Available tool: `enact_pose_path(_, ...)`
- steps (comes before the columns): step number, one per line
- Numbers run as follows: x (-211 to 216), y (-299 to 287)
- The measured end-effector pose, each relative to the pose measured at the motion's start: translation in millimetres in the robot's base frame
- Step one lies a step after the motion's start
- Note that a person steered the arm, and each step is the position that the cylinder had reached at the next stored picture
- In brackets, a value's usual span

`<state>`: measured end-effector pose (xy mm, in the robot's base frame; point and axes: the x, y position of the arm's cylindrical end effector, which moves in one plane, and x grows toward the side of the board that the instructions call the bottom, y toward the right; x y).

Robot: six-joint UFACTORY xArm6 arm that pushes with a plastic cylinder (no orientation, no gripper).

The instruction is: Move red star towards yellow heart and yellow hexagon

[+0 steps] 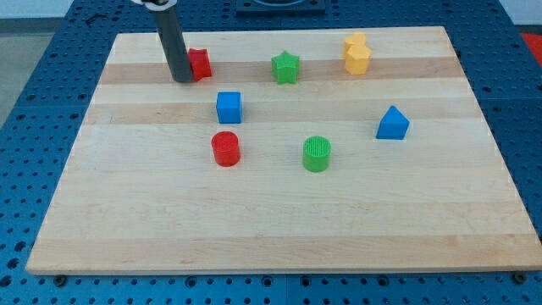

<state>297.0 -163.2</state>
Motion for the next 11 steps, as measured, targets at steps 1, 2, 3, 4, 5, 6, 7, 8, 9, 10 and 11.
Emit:
enact_pose_path(1, -14.7, 2.0)
enact_pose_path(2, -35.0, -3.6)
enact_pose_path(3, -39.3, 7.9)
enact_pose_path(4, -39.3, 30.3)
enact_pose_path(5, -39.3, 49.7)
enact_pose_path(6, -39.3, 75.0)
enact_pose_path(7, -39.3, 99.1)
enact_pose_path(8, -39.3, 126.4)
enact_pose_path(9, -39.3, 153.2)
enact_pose_path(10, -39.7, 174.4)
enact_pose_path(11, -39.7, 198.6)
